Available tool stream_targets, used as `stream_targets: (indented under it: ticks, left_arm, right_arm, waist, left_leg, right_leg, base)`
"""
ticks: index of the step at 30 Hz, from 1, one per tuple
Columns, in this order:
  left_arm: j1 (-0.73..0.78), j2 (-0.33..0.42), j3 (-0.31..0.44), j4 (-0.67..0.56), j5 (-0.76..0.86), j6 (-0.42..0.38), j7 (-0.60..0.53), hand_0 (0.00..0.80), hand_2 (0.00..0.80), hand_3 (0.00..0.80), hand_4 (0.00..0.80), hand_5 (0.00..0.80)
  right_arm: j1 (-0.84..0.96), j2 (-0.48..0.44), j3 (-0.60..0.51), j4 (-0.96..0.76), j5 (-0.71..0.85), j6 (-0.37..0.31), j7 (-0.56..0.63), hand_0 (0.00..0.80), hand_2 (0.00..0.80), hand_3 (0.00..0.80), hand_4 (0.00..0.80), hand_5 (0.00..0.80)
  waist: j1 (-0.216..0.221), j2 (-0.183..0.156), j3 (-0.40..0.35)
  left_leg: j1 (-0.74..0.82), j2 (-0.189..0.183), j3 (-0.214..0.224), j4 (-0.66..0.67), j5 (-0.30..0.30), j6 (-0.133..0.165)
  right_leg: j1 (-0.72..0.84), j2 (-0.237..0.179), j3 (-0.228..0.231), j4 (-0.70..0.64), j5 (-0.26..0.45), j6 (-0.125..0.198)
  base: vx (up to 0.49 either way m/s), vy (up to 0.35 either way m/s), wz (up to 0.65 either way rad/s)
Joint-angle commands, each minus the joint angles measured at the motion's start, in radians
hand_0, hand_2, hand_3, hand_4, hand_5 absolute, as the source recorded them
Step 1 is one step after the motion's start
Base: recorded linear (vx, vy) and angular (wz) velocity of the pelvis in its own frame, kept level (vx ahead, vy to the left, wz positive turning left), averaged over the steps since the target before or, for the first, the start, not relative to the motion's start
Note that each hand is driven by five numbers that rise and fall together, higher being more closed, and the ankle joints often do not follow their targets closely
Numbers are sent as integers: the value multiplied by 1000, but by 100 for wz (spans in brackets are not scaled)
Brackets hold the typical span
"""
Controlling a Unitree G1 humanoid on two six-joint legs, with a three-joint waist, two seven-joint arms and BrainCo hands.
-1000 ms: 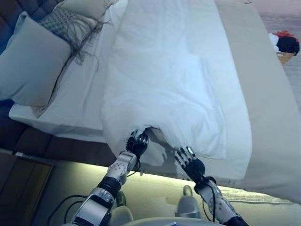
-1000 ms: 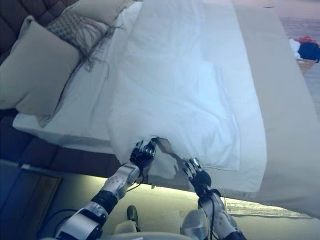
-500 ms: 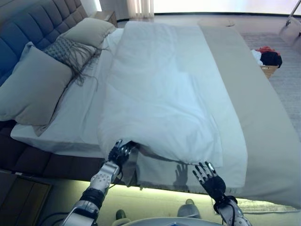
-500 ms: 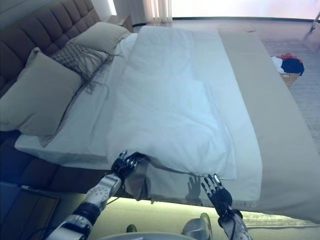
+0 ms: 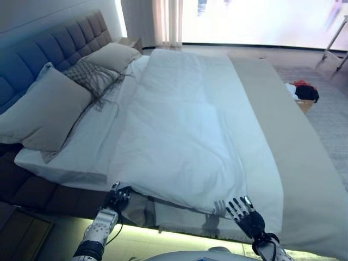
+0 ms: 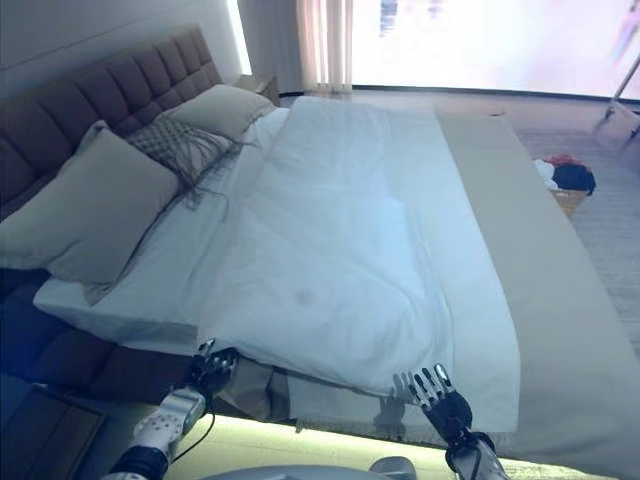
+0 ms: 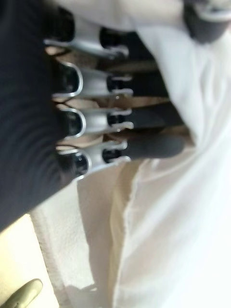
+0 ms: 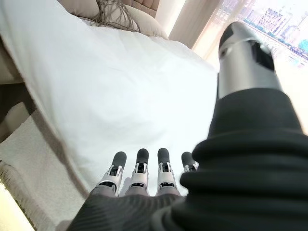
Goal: Make the bed neatly
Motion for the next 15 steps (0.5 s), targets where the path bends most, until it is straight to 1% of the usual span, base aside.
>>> stream_targets:
  ticks: [1, 4, 6, 9, 11, 13, 15]
  left_arm:
    - [-70, 70, 114, -9, -3, -16, -39, 800, 800, 800, 800, 800]
    - [-50, 78, 150, 15, -3, -20, -49, 800, 800, 800, 800, 800]
    - [-42, 80, 166, 29, -8, -19, -56, 800, 800, 800, 800, 800]
    - [-35, 82, 183, 43, 3, -17, -70, 800, 800, 800, 800, 800]
    - [-33, 86, 191, 44, 16, -18, -72, 800, 800, 800, 800, 800]
    - [-28, 94, 201, 44, 25, -30, -74, 800, 800, 800, 800, 800]
    - [-25, 107, 217, 37, 29, -37, -74, 800, 800, 800, 800, 800]
  right_arm:
    - [-19, 19, -59, -72, -4, -2, -4, 0, 0, 0, 0, 0]
    - [-11, 8, -69, -82, -10, 15, -4, 0, 0, 0, 0, 0]
    - [-3, 7, -80, -83, -21, 24, 0, 0, 0, 0, 0, 0]
    - [3, 9, -95, -75, -42, 34, 7, 0, 0, 0, 0, 0]
    - [4, 16, -98, -74, -54, 35, 9, 0, 0, 0, 0, 0]
    - [10, 26, -101, -86, -77, 36, 17, 0, 0, 0, 0, 0]
    - [11, 42, -95, -96, -89, 29, 28, 0, 0, 0, 0, 0]
  waist:
    - [22, -5, -1]
    - [21, 0, -4]
    - [18, 0, -6]
    - [15, -9, -6]
    - [18, -15, -5]
    - [17, -25, -5]
    - [16, -33, -4]
  left_leg:
    - [-66, 63, -66, 151, 3, 37]
    - [-73, 49, -74, 186, -18, 38]
    - [-78, 37, -69, 210, -33, 42]
    - [-91, 9, -59, 261, -67, 54]
    - [-99, -10, -58, 284, -86, 63]
    - [-106, -46, -50, 292, -109, 85]
    - [-108, -68, -25, 287, -119, 99]
  right_leg:
    - [-34, -96, -9, 98, 22, 4]
    - [-23, -117, -4, 104, 17, 12]
    - [-18, -136, -3, 111, 15, 19]
    - [-12, -170, -5, 112, 28, 37]
    - [-10, -190, -2, 103, 50, 44]
    - [-20, -220, 9, 82, 100, 48]
    - [-51, -244, 13, 81, 162, 49]
  base:
    - [37, 154, 14]
    - [54, 211, 13]
    - [65, 235, 5]
    - [56, 234, 1]
    - [37, 176, -3]
    - [-22, 154, -8]
    - [-113, 105, -15]
